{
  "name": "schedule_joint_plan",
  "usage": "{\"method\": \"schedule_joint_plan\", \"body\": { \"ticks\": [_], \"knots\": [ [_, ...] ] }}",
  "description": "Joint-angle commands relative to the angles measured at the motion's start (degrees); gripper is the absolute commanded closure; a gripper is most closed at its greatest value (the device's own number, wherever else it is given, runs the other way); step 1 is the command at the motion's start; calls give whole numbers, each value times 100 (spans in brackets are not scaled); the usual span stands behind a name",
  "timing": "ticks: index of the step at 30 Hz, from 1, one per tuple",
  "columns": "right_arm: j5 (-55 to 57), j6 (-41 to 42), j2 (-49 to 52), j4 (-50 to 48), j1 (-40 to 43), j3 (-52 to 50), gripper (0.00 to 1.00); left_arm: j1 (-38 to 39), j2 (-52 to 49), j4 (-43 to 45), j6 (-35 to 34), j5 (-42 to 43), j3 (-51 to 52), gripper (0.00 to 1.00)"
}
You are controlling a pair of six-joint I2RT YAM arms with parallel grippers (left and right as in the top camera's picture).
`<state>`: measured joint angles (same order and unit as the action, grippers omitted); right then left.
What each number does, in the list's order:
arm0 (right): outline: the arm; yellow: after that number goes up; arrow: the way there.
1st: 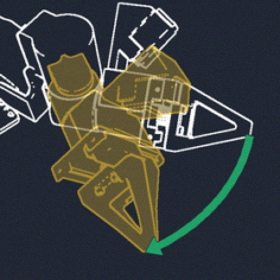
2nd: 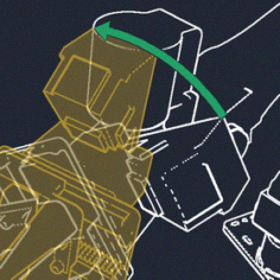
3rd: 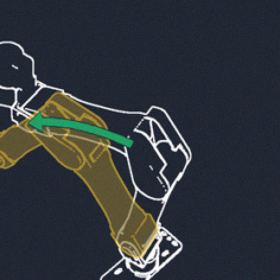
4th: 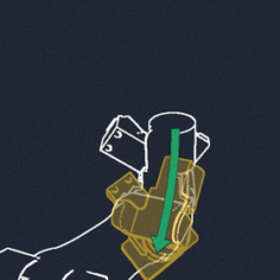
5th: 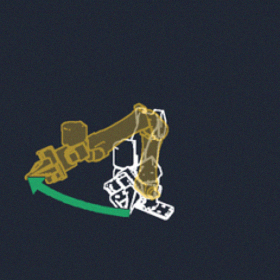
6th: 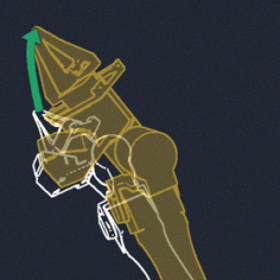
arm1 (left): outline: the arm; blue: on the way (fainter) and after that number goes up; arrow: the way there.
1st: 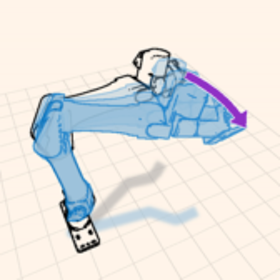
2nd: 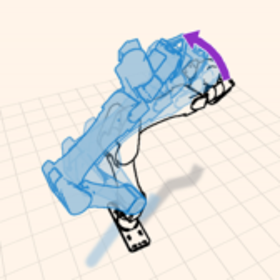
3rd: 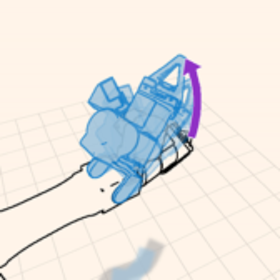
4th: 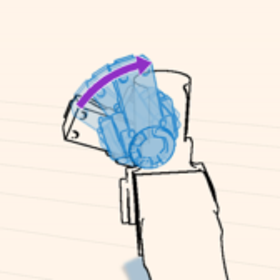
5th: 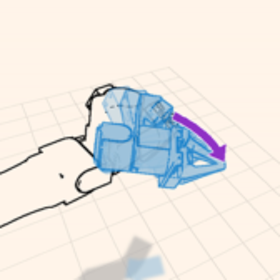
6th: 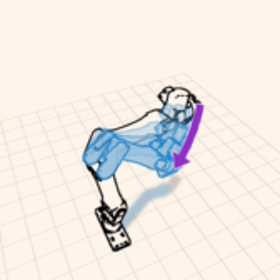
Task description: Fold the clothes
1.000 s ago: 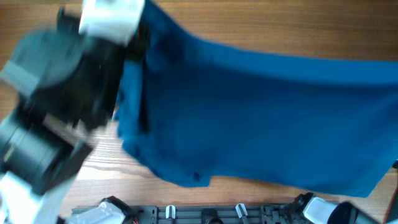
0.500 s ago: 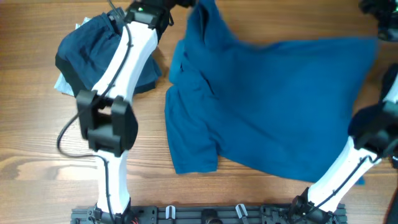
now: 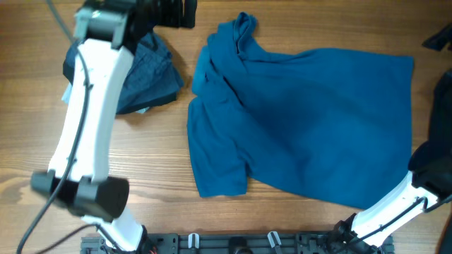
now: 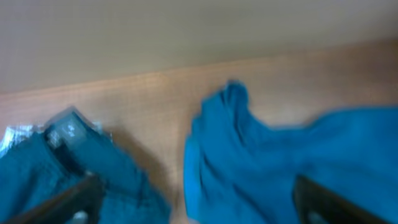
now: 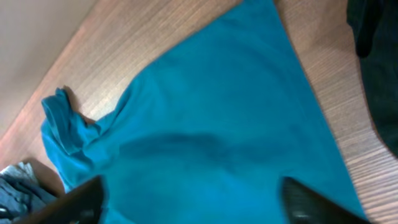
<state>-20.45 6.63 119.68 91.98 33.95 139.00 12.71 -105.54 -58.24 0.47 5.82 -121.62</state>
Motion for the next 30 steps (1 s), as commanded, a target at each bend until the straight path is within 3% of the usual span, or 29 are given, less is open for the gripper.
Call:
{"method": "schedule_joint_plan", "body": {
  "ticks": [1, 2, 3, 5, 7, 13, 16, 19, 22, 24, 25, 26, 28, 30],
  "knots": [
    [291, -162, 2, -68, -125, -297, 37, 20, 0, -938, -79, 295, -7, 22],
    [387, -142, 2, -168, -146, -527, 50, 20, -31, -1233, -81, 308, 28, 25],
    [426, -57, 2, -306, -155, -798, 63, 20, -92, -1526, -81, 385, 155, 39],
    [402, -33, 2, -601, -153, -1346, 66, 20, -210, -1878, -83, 531, 459, 52],
    [378, 74, 2, -885, -157, -1902, 71, 22, -323, -1930, -98, 684, 968, 52],
    [234, 92, 2, -1794, -166, -3545, 82, 70, -411, -791, -229, 721, 3163, 50],
    [31, 61, 2, -2149, -166, -3980, 83, 162, -411, 179, -459, 719, 4177, 52],
    [-66, 39, 2, -2369, -170, -4181, 73, 199, -411, 957, -811, 610, 4889, 37],
    [-66, -46, 2, -2426, -170, -4197, 66, 197, -411, 1499, -920, 501, 5351, 34],
    [-66, -44, 2, -2470, -170, -4197, 66, 197, -411, 1746, -999, 485, 5539, 56],
    [-63, -46, 2, -2509, -170, -4197, 65, 197, -411, 1823, -1001, 483, 5615, 81],
    [-63, -48, 2, -2533, -170, -4197, 65, 197, -411, 1790, -1001, 483, 5626, 94],
    [-61, -46, 2, -2623, -170, -4199, 66, 184, -396, 1484, -1228, 212, 5626, 96],
    [-61, -42, 11, -2769, -170, -4201, 73, 103, -387, 887, -1869, -562, 5626, 96]
  ]
}}
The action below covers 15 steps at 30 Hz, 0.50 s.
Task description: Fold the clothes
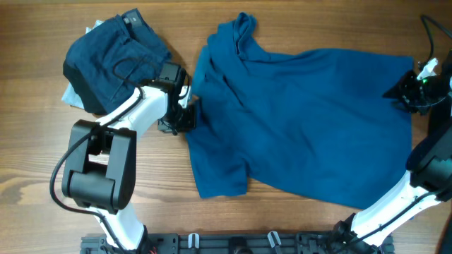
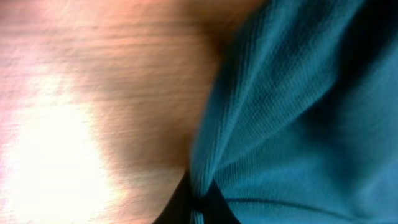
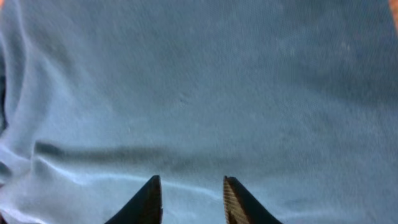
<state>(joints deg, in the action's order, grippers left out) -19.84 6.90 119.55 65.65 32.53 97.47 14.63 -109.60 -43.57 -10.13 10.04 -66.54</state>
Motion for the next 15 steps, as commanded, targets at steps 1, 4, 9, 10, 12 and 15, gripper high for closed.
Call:
{"method": "schedule_joint_plan", "body": {
  "ticks": [1, 4, 9, 10, 12, 15],
  "knots": [
    [-122, -31, 24, -214, -33, -48, 76, -184, 20, -979, -1073, -1316, 118, 96],
    [-120, -33, 24, -437, -118, -48, 81, -501, 20, -1510, -1434, -1423, 118, 96],
    [160, -28, 26, -826, -428, -240, 83, -826, 20, -1803, -2000, -1423, 118, 96],
    [315, 76, 26, -1032, -505, -411, 83, -879, 20, -1821, -2037, -1421, 118, 96],
    [835, 437, 26, -1460, -601, -817, 91, -903, 20, -1755, -2015, -1421, 118, 96],
    [1412, 909, 26, -1965, -560, -1340, 96, -885, 20, -1729, -2013, -1399, 118, 73]
  ]
}}
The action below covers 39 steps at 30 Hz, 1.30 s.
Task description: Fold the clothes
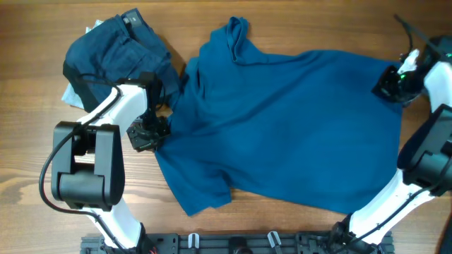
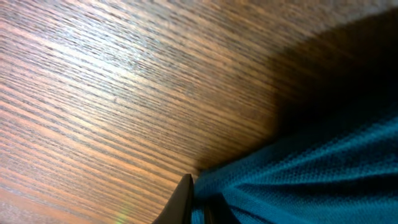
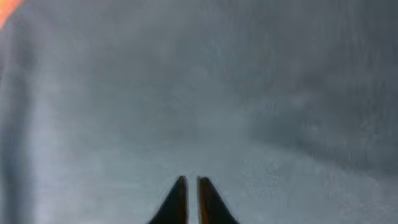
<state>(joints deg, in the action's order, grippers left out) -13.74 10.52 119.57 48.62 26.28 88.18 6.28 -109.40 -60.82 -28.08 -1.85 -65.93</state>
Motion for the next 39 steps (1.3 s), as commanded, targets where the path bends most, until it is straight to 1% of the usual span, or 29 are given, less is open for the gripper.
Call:
{"method": "schedule_joint_plan", "body": {
  "ticks": [1, 2, 3, 5, 7, 8, 9, 10, 13, 14, 15, 17, 19, 20, 21, 22, 23, 25, 27, 30, 32, 35, 39],
  "knots": [
    [944, 647, 24, -382, 103, -527, 96, -50, 0, -4, -219, -210, 57, 67],
    [1097, 673, 24, -498, 160, -638, 96, -50, 0, -7, -221, -210, 55, 57],
    [1390, 831, 24, -560, 238, -734, 96, -50, 0, -9, -219, -173, 44, 52],
    [1751, 920, 24, -662, 409, -820, 96, -52, 7, -11, -186, -4, -48, 48],
    [2090, 925, 24, -793, 625, -826, 96, -52, 33, -11, 52, 197, -256, 36],
    [2216, 920, 24, -861, 739, -826, 96, -52, 33, -28, 179, 302, -369, 34],
    [2326, 933, 24, -896, 852, -826, 96, -50, 33, -76, 293, 439, -505, 25],
    [2387, 1016, 24, -898, 1054, -826, 96, -50, 33, -186, 424, 643, -710, 22],
    [2109, 1056, 22, -955, 1467, -826, 96, -50, 37, -518, 756, 1279, -1224, 21],
    [1733, 975, 22, -1008, 1552, -782, 96, -50, 52, -640, 951, 1582, -1410, 22],
    [1014, 785, 13, -981, 1622, -586, 96, -39, 96, -730, 1147, 1952, -1580, 23],
    [293, 529, -24, -894, 1644, -332, 96, 2, 181, -734, 1257, 2240, -1681, 23],
    [-822, 149, -170, -730, 1624, 83, 95, 120, 348, -697, 1537, 2594, -1821, 25],
    [-1239, 74, -291, -726, 1593, 173, 93, 229, 446, -671, 1718, 2660, -1941, 28],
    [-1606, 74, -490, -752, 1539, 225, 91, 398, 533, -555, 1878, 2649, -2092, 36],
    [-1753, 74, -621, -769, 1510, 227, 90, 511, 551, -382, 1875, 2647, -2159, 49],
    [-1853, 50, -750, -763, 1480, 225, 90, 640, 551, -166, 1871, 2645, -2218, 58],
    [-2079, 0, -1051, -645, 1368, 225, 90, 907, 538, 435, 1873, 2476, -2236, 83],
    [-2203, 13, -1351, -402, 1182, 225, 90, 1156, 431, 1073, 1873, 1882, -2236, 92],
    [-2256, -7, -1626, 7, 881, 225, 90, 1250, -20, 1762, 1950, 1502, -2236, 95],
    [-2256, -28, -1720, 249, 673, 225, 89, 1209, -402, 2146, 2098, 1497, -2236, 96],
    [-2234, -295, -1746, 627, 221, 223, 89, 1073, -1115, 2800, 2188, 1429, -2236, 96],
    [-2144, -452, -1746, 789, -140, 219, 89, 940, -1602, 3049, 2186, 772, -2236, 96]
  ]
}}
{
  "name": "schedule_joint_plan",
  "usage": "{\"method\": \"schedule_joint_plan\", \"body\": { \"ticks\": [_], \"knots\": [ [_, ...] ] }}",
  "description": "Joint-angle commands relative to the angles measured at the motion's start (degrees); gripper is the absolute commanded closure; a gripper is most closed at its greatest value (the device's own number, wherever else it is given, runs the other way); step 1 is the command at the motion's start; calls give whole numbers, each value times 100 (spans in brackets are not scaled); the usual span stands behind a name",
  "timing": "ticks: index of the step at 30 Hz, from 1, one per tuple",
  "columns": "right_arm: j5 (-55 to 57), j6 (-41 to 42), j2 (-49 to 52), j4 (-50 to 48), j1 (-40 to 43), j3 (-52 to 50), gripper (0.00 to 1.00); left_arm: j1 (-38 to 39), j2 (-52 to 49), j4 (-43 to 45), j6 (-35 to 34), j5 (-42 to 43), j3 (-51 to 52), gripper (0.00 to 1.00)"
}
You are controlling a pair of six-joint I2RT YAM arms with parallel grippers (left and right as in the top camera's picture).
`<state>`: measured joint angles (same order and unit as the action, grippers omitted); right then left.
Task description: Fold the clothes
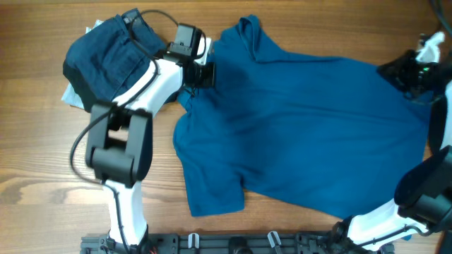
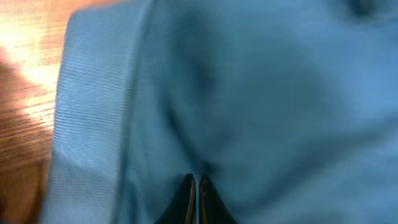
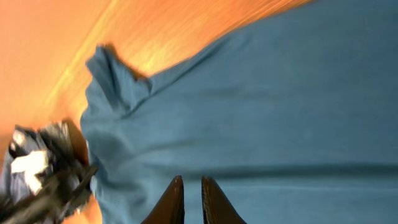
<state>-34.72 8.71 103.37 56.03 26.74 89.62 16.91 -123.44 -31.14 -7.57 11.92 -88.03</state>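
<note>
A blue T-shirt [image 1: 304,127] lies spread over the wooden table, collar at the upper left. My left gripper [image 1: 207,74] is at the shirt's upper left edge beside the collar; in the left wrist view its fingertips [image 2: 194,184] are shut on a fold of the blue cloth. At the shirt's upper right corner my right gripper [image 1: 388,70] has its fingers [image 3: 176,198] nearly together on the cloth, and the shirt [image 3: 267,124] stretches away from them. The fabric between the two grippers lies fairly flat.
A dark navy garment [image 1: 113,60] sits bunched at the table's upper left, just behind the left arm, over a pale cloth [image 1: 70,95]. A dark rail [image 1: 233,243] runs along the table's front edge. The shirt's lower left sleeve [image 1: 212,190] reaches toward it.
My left gripper was at the shirt's left edge lower on the table and is now up beside the collar, still shut on cloth. The shirt has shifted right and lies flatter. The right gripper sits farther right.
Both grippers first hung open above the table, the left over the navy garment. Then the left was shut on the shirt's left edge and the right stood open at the right corner. Then both were shut with the shirt shifted left. Now it lies stretched rightward.
</note>
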Motion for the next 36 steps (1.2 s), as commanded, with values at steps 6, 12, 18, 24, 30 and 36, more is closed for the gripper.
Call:
{"method": "schedule_joint_plan", "body": {
  "ticks": [6, 12, 18, 24, 30, 36],
  "knots": [
    [699, -251, -122, -76, -492, -39, 82, -551, -459, -343, -667, -1941, -26, 96],
    [1886, 483, 444, -866, -732, -509, 81, -907, -446, -376, -463, -896, -52, 89],
    [1836, 988, 1801, -1827, -734, -522, 96, -702, -85, -313, -466, 525, -223, 48],
    [1821, 1805, 2861, -2588, -752, -522, 96, -437, 728, -317, -522, 1746, -275, 26],
    [1668, 2476, 3694, -3473, -798, -291, 96, -177, 1587, -313, -531, 1740, -275, 21],
    [1340, 2258, 3742, -3609, -793, 605, 96, -162, 1814, -323, -662, 1742, -275, 20]
  ]
}}
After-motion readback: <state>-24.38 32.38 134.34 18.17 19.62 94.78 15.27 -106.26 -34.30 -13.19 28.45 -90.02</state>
